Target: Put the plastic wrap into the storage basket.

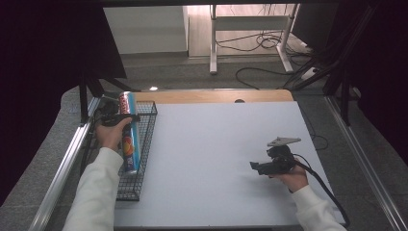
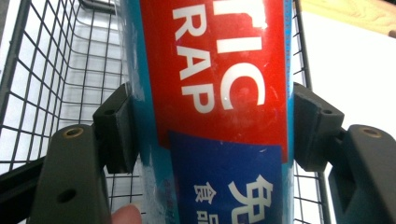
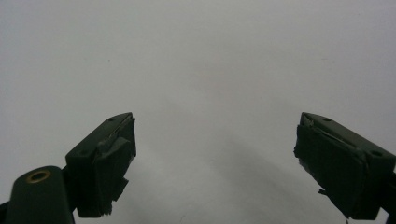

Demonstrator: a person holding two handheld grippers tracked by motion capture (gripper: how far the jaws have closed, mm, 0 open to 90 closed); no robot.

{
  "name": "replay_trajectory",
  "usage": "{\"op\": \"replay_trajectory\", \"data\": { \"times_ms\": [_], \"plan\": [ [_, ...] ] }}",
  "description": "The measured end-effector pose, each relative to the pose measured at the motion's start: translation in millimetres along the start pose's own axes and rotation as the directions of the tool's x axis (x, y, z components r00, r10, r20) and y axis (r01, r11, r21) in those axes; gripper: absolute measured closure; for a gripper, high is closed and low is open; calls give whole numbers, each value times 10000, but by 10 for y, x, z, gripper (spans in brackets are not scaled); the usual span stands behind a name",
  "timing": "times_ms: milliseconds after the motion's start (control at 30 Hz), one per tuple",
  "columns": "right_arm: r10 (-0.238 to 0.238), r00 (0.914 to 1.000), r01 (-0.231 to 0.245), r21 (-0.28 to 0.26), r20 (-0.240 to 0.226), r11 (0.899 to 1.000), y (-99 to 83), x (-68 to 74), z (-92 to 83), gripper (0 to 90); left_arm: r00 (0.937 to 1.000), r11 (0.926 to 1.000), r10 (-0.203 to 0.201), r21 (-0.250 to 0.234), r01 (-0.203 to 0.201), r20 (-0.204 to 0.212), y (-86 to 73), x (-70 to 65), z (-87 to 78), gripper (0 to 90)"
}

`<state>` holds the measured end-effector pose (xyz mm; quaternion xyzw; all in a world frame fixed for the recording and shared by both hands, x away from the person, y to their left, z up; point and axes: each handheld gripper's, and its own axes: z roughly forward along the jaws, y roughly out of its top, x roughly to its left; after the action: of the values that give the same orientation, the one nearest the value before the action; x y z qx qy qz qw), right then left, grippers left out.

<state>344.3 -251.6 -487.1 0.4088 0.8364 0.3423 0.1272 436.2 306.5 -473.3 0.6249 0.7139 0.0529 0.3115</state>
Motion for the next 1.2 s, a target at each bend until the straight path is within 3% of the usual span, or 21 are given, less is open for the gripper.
{"op": "replay_trajectory", "data": {
  "times_ms": [67,333,600,733,1200],
  "plan": [
    [-17,10000,17,47,82,10000,-2,0,14,128,9985,9975,483,526,-468,-276,-9,-45,43,312],
    [88,9998,-89,105,149,9999,-1,-9,24,128,9985,9974,444,586,-425,-317,-23,-69,-41,316],
    [336,9993,-336,31,160,9994,15,-19,1,135,9976,9960,666,588,-677,211,-36,-81,-372,320],
    [320,9994,-320,-28,143,9995,17,-29,1,135,9968,9933,727,872,-754,332,-49,-57,-402,320],
    [323,9993,-321,-81,202,9995,18,-34,-22,135,9989,9951,439,898,-422,-174,-140,-33,125,314]
  ]
}}
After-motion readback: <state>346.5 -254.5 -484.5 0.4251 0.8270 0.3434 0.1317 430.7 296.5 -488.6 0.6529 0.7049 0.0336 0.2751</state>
